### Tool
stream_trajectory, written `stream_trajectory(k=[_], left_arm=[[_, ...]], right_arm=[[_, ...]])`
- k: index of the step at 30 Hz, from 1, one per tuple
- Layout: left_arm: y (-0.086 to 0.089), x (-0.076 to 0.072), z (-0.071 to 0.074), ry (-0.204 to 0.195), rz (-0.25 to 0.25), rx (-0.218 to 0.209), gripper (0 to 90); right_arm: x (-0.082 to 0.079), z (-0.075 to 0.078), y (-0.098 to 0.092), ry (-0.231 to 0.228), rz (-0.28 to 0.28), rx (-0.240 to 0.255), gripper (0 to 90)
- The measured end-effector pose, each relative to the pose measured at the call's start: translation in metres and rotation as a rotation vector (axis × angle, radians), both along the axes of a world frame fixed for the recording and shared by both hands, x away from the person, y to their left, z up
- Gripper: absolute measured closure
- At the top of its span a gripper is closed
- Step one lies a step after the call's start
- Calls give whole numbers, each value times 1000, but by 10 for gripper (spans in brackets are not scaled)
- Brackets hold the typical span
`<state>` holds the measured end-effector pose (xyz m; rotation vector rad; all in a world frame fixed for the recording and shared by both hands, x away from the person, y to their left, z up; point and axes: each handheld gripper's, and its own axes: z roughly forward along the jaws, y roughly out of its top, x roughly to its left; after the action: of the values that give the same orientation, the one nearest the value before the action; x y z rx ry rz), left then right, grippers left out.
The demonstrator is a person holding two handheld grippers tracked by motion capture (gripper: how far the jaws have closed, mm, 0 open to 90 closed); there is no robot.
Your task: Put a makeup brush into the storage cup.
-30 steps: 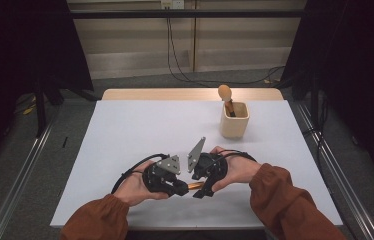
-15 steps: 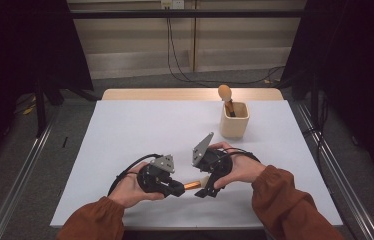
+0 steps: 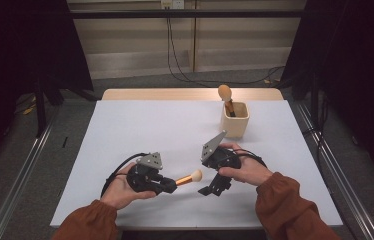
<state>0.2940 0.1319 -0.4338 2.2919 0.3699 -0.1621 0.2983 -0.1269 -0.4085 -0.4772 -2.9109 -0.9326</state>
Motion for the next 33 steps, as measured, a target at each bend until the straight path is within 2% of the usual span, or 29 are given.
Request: stream_trajectory(k=[1,7,12,20,25,26,30,32,33], left_arm=[[1,0,0,3,9,-8,746],[5,0,3,-11,32,-26,746],[9,-1,2,-14,63,-64,746],[13,-2,0,-23,83,-103,746],[15,-4,0,-28,94,-132,746],[16,-4,0,-18,99,-137,746],[18,-4,-1,-19,120,-137,746],[19,-4,-1,-16,123,-155,746],[19,-4,0,-18,126,-166,746]], right_arm=[[-1,0,-1,-2,-9,-2,37],[-6,-3,-12,4,-41,56,33],[-9,-5,-20,-5,-85,99,31],[-15,-9,-29,-29,-158,166,30],[-19,-11,-34,-23,-184,217,25],[-20,-12,-35,-24,-195,224,25],[-23,-12,-38,-54,-217,276,27],[-25,-12,-38,-80,-231,301,27],[-26,-12,-38,-77,-228,311,22]])
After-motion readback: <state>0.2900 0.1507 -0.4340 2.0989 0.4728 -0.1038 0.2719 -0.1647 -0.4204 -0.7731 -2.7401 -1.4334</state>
